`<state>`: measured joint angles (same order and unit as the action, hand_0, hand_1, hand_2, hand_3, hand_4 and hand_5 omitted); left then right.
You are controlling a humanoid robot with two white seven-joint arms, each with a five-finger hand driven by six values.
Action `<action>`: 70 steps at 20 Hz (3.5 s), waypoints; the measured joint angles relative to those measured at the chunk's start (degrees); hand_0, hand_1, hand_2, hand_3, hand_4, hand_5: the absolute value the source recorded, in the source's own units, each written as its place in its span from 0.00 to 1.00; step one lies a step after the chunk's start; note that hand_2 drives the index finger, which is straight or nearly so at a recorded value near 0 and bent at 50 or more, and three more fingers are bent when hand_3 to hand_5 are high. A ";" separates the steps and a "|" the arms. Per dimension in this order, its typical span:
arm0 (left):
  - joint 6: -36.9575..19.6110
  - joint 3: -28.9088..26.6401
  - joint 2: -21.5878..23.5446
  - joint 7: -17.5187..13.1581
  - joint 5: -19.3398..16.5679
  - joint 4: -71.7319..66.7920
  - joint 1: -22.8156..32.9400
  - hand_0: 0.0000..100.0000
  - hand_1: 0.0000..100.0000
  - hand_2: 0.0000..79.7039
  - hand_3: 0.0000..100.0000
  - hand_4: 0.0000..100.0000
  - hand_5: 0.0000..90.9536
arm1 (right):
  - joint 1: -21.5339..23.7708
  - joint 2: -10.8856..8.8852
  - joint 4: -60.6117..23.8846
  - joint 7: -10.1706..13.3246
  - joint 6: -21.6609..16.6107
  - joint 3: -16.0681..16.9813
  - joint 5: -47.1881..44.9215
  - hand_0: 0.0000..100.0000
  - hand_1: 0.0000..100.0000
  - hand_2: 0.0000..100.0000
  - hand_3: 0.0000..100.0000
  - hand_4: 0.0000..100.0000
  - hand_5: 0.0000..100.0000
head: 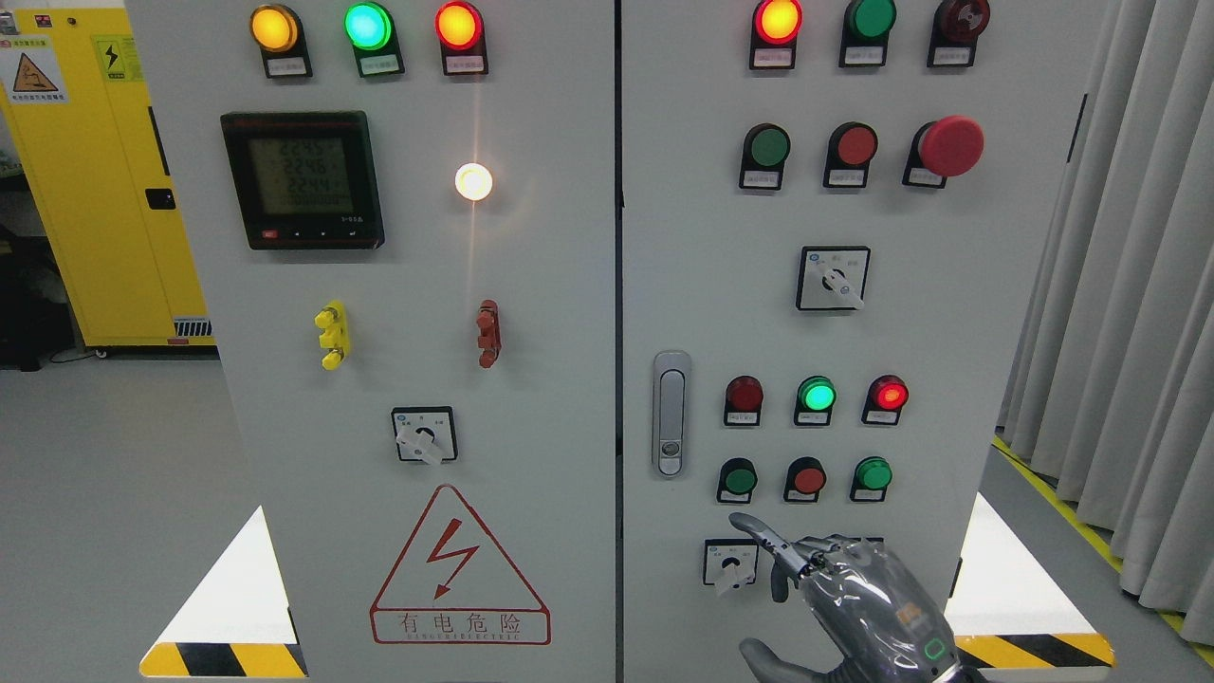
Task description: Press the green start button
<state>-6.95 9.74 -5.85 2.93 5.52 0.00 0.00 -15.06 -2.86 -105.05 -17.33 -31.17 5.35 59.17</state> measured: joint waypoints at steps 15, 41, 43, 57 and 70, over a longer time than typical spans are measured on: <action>-0.11 0.01 -0.09 -0.28 0.00 0.00 0.00 0.12 0.56 0.00 0.00 0.00 0.00 | -3.60 -0.23 5.63 -0.01 1.80 0.15 0.15 0.37 0.62 0.00 0.67 0.72 0.64; -0.01 0.02 -0.13 0.02 0.01 0.00 0.00 0.12 0.56 0.00 0.00 0.00 0.00 | -1.15 0.09 5.37 0.21 3.53 0.74 -4.27 0.46 0.60 0.00 0.54 0.55 0.44; 0.00 0.02 -0.13 0.02 0.01 0.00 0.00 0.12 0.56 0.00 0.00 0.00 0.00 | 0.12 0.15 4.13 0.25 3.32 0.87 -7.72 0.46 0.59 0.00 0.41 0.44 0.34; 0.02 0.02 -0.14 0.05 0.00 0.00 0.00 0.12 0.56 0.00 0.00 0.00 0.00 | 8.90 0.29 -5.24 -10.93 25.75 -1.83 -52.69 0.44 0.45 0.00 0.00 0.06 0.00; 0.02 0.02 -0.14 0.27 0.01 0.00 0.00 0.12 0.56 0.00 0.00 0.00 0.00 | 12.22 0.48 -11.51 -9.09 31.21 -4.25 -67.28 0.29 0.45 0.00 0.00 0.04 0.00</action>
